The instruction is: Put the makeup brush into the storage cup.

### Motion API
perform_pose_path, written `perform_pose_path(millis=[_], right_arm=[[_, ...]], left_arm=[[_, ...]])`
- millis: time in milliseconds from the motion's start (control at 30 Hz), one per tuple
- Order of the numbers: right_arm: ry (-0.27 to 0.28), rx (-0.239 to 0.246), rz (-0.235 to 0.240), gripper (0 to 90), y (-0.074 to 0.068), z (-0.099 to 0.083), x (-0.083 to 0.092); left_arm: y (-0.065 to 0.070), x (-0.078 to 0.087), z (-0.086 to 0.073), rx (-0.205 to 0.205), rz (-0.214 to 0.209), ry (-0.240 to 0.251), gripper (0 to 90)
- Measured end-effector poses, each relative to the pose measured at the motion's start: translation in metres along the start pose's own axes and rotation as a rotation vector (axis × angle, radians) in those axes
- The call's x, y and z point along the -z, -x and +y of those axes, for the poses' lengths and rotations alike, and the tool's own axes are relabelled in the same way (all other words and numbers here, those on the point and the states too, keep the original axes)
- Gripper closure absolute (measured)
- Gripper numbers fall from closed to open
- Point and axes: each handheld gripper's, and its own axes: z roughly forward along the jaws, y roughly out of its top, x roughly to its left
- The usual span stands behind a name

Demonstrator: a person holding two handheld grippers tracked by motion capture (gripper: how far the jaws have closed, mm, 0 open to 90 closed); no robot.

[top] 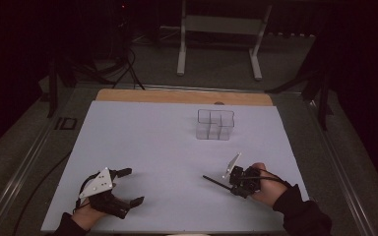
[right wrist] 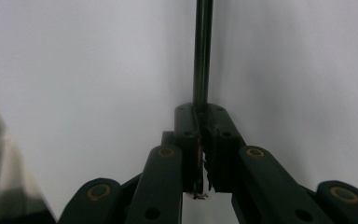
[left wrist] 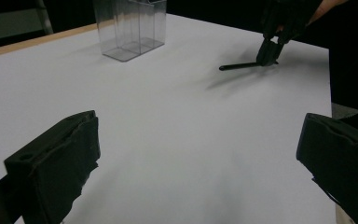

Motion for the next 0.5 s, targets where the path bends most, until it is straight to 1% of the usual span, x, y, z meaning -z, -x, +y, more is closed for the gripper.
perform_pose_path(millis=[67,100,133,200,233,267,333,400,467,500], right_arm=[[0.018,0.034,0.005,84.4,0.002,0.004,0.001],[0.024,0.041,-0.008,84.4,0.002,0.006,0.002],[0.022,0.059,-0.007,84.4,0.003,0.008,0.003],[0.035,0.1,-0.004,84.4,0.005,0.011,0.005],[0.034,0.113,0.004,84.4,0.006,0.012,0.006],[0.031,0.131,-0.006,84.4,0.007,0.014,0.006],[0.022,0.162,-0.007,84.4,0.008,0.018,0.007],[0.007,0.182,-0.017,84.4,0.009,0.021,0.007],[0.001,0.206,-0.035,84.4,0.01,0.025,0.007],[-0.008,0.211,-0.031,84.4,0.011,0.027,0.007]], left_arm=[[0.0,0.0,0.001,0.007,0.002,-0.003,0.9],[0.0,0.0,0.001,0.012,0.002,-0.003,0.9],[0.001,0.0,0.002,0.014,0.003,-0.003,1.0],[0.002,-0.001,0.005,0.02,-0.003,-0.007,0.9],[0.002,-0.001,0.006,0.018,-0.001,-0.014,0.9],[0.003,-0.002,0.008,0.017,-0.003,-0.021,0.9],[0.003,-0.003,0.012,0.025,-0.006,-0.043,0.9],[0.001,-0.006,0.016,0.046,-0.01,-0.072,1.0],[-0.001,-0.009,0.02,0.053,-0.013,-0.097,1.0],[-0.001,-0.012,0.023,0.055,-0.016,-0.107,1.0]])
